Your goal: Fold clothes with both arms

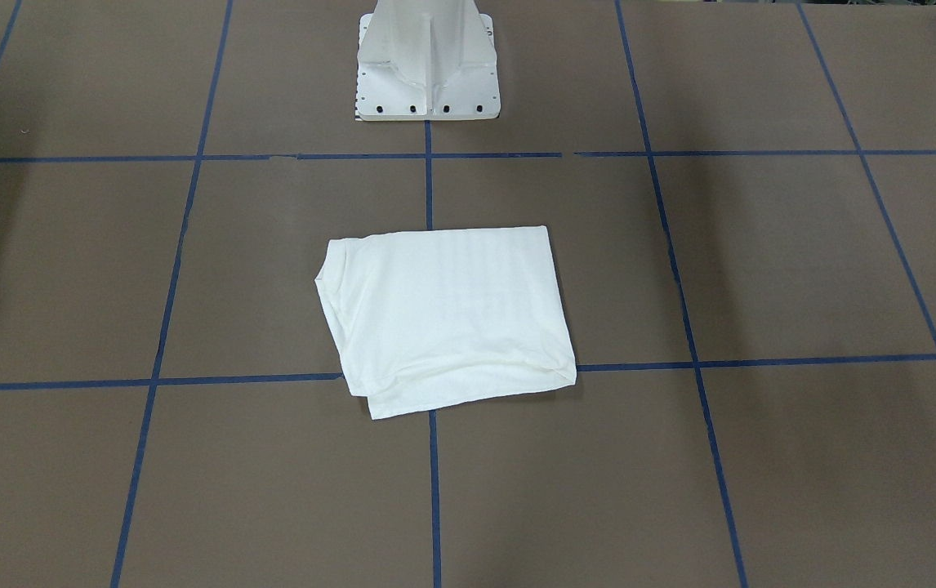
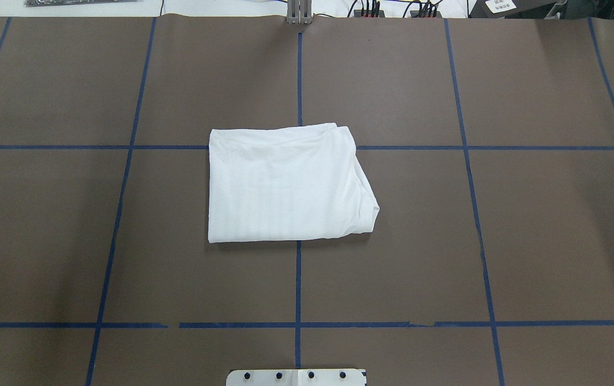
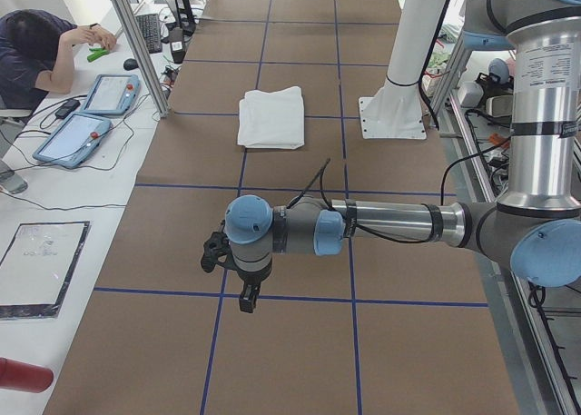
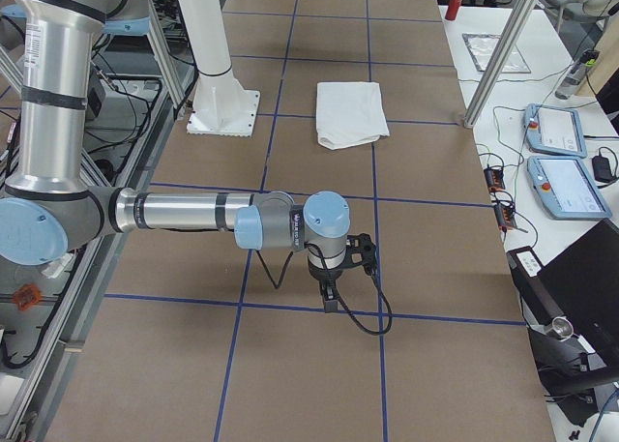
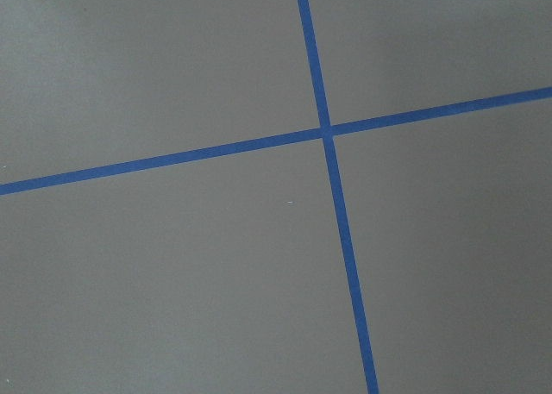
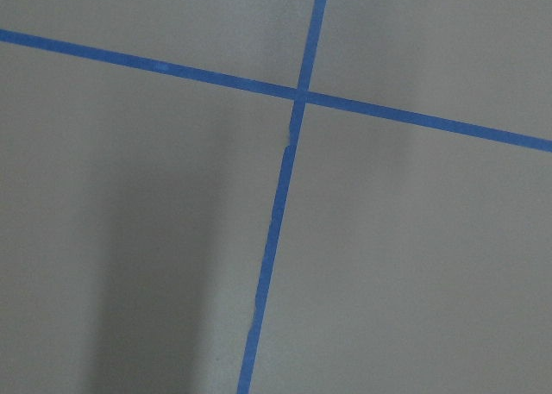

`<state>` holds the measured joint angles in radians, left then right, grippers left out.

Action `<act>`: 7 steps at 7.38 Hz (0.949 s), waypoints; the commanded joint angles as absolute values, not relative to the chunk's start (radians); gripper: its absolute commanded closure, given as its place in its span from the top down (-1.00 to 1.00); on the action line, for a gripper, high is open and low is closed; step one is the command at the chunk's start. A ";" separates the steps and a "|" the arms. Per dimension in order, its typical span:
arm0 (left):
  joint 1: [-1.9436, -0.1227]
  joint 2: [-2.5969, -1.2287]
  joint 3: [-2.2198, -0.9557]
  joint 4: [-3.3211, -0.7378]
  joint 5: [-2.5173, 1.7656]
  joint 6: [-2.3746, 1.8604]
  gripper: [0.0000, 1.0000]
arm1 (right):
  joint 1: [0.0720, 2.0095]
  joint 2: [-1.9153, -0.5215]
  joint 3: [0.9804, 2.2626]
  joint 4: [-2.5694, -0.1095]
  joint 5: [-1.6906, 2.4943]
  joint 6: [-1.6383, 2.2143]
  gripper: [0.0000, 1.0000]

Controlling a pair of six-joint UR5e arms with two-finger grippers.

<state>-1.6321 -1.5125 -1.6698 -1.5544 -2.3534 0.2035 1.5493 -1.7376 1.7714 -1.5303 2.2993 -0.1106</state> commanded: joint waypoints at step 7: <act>-1.632 -1.513 -1.669 -1.557 -2.355 0.204 1.00 | 1.549 -1.733 1.766 -1.529 2.287 -0.009 1.00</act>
<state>-1.6322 -1.5124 -1.6689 -1.5573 -2.3559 0.2040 1.5493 -1.7325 1.7663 -1.5292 2.2864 -0.0100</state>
